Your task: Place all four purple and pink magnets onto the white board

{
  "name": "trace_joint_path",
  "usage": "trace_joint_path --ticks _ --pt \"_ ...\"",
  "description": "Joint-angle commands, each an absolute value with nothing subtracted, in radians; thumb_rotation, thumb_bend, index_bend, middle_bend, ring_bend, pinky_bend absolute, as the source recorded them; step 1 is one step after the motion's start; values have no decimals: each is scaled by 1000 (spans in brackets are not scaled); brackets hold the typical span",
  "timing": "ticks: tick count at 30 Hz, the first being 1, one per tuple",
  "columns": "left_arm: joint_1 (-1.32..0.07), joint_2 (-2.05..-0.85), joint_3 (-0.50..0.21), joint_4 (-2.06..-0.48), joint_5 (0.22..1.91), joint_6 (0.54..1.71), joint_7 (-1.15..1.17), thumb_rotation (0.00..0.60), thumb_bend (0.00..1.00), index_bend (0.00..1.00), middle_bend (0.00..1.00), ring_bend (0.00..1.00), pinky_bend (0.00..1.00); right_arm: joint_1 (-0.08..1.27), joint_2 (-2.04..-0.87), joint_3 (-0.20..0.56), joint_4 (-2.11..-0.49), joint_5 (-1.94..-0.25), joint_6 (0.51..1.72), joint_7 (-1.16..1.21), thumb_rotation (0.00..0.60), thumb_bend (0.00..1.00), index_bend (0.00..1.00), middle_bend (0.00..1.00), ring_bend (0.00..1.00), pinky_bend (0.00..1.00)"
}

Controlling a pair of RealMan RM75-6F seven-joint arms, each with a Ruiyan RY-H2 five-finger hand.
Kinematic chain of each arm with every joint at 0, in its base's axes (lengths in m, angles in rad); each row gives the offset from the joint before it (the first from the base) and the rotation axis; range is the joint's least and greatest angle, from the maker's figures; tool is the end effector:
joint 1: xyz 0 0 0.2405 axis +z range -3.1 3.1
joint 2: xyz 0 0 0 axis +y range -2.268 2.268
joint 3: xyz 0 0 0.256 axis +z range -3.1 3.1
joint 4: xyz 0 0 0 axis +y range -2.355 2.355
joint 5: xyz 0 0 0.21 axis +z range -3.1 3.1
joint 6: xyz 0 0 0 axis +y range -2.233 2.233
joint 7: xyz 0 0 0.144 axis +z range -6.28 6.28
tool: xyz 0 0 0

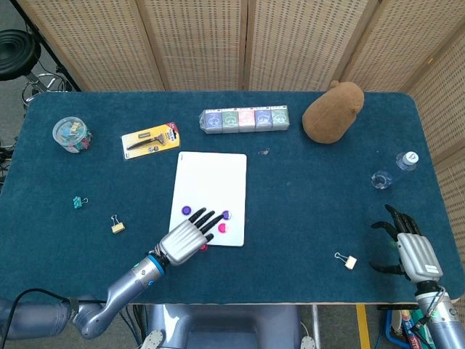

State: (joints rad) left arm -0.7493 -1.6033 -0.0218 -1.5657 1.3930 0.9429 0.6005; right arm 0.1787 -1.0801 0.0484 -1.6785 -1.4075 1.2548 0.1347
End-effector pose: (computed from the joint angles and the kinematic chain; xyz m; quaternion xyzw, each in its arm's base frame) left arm -0.1141 0.2715 -0.0603 -0.8680 -0.1827 -0.3314 0.3215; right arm -0.3068 -0.2051 0.1392 0.5915 -0.4952 0.3754 0.5138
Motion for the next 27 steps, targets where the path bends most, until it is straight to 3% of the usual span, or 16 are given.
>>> trace_joint_path --ticks 1,10,27 --pt "-753 -1594 -46 -1547 1357 934 583 600 371 969 0 0 97 178 -1080 48 -1679 -1408 1255 134 600 0 292 0 0 0" --pt "-768 -1623 -99 -1427 1247 899 533 600 372 969 0 0 97 180 -1081 48 -1679 -1405 1252 132 600 0 292 0 0 0" --pt "-777 -1633 -89 -1411 1214 891 523 600 373 969 0 0 97 178 -1077 49 -1681 -1406 1255 138 600 0 292 0 0 0"
